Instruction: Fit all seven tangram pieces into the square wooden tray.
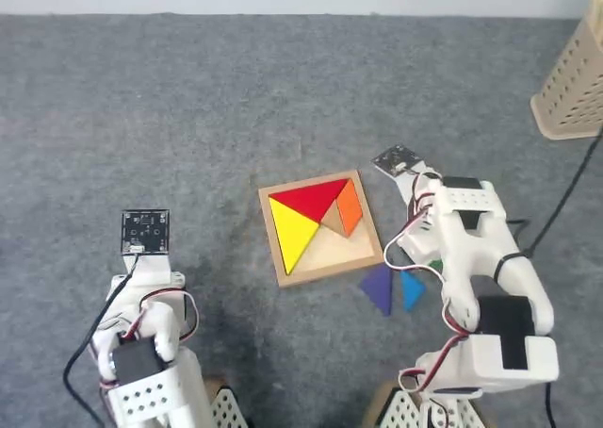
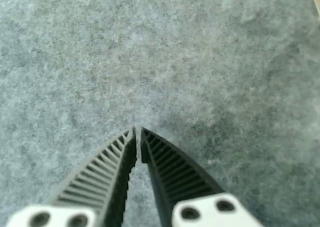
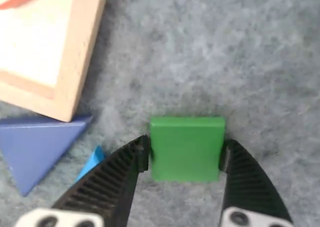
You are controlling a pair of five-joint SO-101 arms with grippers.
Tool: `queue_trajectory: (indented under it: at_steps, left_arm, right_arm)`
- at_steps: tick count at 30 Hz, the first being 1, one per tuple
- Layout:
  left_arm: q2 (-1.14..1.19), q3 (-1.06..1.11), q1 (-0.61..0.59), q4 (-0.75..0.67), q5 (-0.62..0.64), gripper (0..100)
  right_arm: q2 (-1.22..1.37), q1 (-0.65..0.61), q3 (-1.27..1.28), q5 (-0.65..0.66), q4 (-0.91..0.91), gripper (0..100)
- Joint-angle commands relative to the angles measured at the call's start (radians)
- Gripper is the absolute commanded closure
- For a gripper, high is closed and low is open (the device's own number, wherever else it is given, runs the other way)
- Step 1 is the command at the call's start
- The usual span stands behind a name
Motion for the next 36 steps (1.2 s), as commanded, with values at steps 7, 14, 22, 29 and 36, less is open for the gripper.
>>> queue_trajectory:
  at_steps: [7, 14, 22, 29, 36]
  left_arm:
    - [-0.014, -0.007, -0.003, 0.008, -0.005, 99]
    - [-0.014, -0.007, -0.003, 0.008, -0.005, 99]
    - [-0.014, -0.007, -0.003, 0.008, -0.005, 99]
    - [-0.014, -0.007, -0.003, 0.008, -0.005, 99]
    - [-0.014, -0.007, -0.003, 0.008, -0.005, 99]
  right_arm:
    - [-0.013, -0.005, 0.0, -0.068, -0.024, 91.2]
    - [-0.107, -0.105, -0.187, -0.187, 0.102, 96.3]
    - [-0.119, -0.421, -0.393, -0.275, 0.214, 96.3]
    - [0.039, -0.527, -0.393, -0.276, 0.142, 96.1]
    - [0.094, -0.581, -0.388, -0.269, 0.12, 96.1]
